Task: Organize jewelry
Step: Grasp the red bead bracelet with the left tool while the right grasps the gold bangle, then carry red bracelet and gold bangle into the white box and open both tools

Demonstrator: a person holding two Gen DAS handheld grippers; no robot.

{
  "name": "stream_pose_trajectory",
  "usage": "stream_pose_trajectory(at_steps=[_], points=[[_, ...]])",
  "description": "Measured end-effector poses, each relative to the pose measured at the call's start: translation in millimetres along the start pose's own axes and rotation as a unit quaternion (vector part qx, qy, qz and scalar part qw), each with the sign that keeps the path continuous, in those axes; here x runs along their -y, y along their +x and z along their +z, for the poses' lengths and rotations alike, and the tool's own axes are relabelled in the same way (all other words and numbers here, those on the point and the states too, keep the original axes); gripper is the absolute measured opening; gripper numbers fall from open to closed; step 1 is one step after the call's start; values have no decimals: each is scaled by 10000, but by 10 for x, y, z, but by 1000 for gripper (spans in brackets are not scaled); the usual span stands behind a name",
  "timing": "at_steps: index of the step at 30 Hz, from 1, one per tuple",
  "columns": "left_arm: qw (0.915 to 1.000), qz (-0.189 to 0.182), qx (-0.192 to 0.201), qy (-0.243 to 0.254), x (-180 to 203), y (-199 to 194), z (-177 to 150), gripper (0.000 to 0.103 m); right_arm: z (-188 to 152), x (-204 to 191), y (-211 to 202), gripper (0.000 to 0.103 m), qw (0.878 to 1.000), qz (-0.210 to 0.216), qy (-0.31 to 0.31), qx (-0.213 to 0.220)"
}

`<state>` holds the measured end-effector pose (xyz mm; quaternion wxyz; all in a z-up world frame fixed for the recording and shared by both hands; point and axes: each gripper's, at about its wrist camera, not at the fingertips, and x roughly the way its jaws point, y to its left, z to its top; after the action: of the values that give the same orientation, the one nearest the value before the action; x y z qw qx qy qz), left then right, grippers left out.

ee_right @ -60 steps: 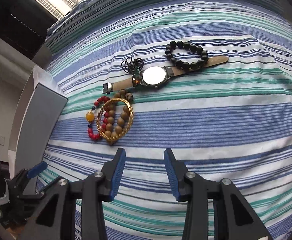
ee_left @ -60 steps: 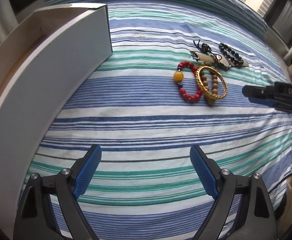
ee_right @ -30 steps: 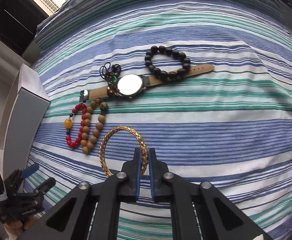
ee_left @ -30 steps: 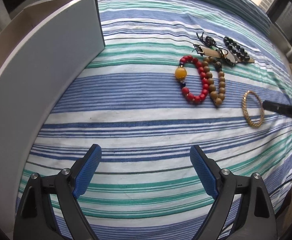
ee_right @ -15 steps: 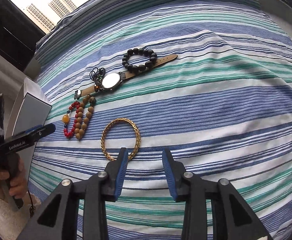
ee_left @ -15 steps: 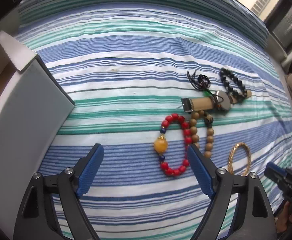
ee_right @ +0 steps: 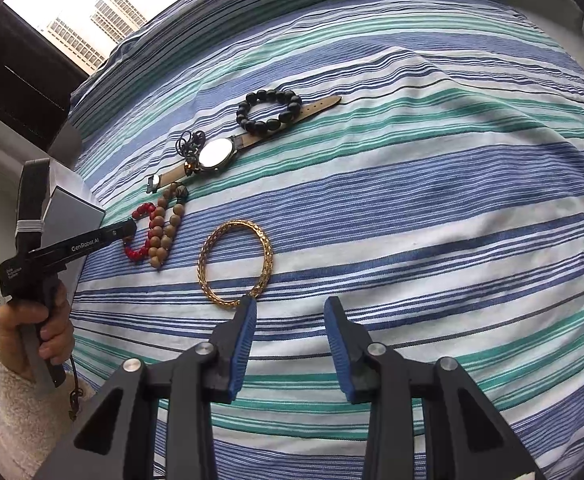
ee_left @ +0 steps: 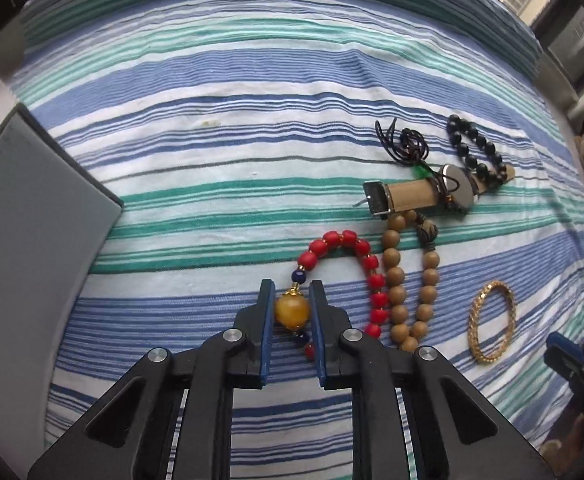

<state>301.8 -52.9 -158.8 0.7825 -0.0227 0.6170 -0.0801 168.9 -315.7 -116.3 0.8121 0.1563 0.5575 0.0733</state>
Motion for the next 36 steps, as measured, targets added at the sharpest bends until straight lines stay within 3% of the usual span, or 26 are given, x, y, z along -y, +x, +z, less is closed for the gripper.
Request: stream_pose_trajectory(at_steps=[9, 16, 18, 20, 21, 22, 24, 25, 26, 28, 36], points=[[9999, 99, 24, -85, -490, -444, -680, 15, 105, -20, 12, 37, 9999, -97, -91, -31], [9993, 224, -76, -293, -780, -407, -948, 17, 361, -237, 387, 37, 9976, -375, -451, -363], [9990, 302, -80, -316, -782, -386, -976, 29, 382, -325, 475, 37, 9951, -636, -660, -366], [9989, 379, 2, -269, -759, -406, -1005, 55, 376, -394, 559, 37, 9931, -731, -822, -405], [9986, 464, 41, -242, -748, -412, -1017, 55, 373, -438, 570, 37, 9914, -835, -947, -331], [9984, 526, 51, -206, -742, -411, -1034, 54, 370, -481, 591, 37, 9889, -970, -1085, -310], [9976, 666, 70, -174, -710, -389, -1046, 35, 355, -564, 626, 32, 9823, -1208, -1400, -285], [9974, 709, 88, -116, -697, -397, -1050, 17, 337, -607, 637, 11, 9779, -1339, -1584, -262], [9980, 612, 52, -116, -691, -405, -1047, 15, 321, -628, 637, 5, 9761, -1365, -1671, -253], [9993, 245, 69, -266, -734, -480, -1050, 15, 297, -619, 588, 5, 9786, -1236, -1629, -251], [9970, -214, 640, -375, -786, -1159, -1102, 15, 196, -560, -81, 5, 9887, -623, -1344, 233]])
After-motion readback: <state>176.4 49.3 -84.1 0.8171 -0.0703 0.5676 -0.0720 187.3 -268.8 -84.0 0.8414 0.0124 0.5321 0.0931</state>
